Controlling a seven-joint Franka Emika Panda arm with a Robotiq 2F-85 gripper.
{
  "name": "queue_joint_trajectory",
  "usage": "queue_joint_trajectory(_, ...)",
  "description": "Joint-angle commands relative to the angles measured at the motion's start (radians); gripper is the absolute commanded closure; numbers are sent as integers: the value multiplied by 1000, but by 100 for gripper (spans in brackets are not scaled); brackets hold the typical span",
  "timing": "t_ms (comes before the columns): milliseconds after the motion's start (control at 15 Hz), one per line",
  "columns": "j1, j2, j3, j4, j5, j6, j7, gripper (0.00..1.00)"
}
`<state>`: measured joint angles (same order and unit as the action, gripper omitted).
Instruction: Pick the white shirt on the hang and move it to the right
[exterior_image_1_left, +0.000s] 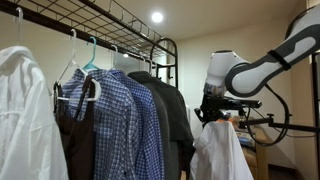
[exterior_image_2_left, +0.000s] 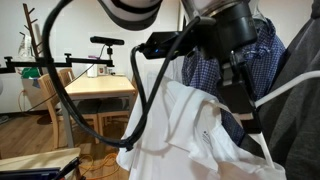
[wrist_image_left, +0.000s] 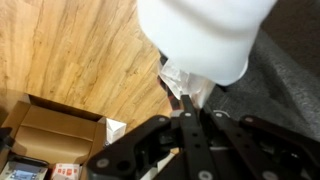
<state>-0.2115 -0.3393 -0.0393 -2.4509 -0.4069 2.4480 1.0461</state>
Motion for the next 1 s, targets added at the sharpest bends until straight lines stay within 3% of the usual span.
queue_joint_trajectory(0,-51,-86,24,-45,1,-21,61,91)
queue_joint_trajectory(467,-108,-120,76,34,-72,-2,53,91)
queue_joint_trajectory(933,-148,-128,83,114,-39,-116,165,91)
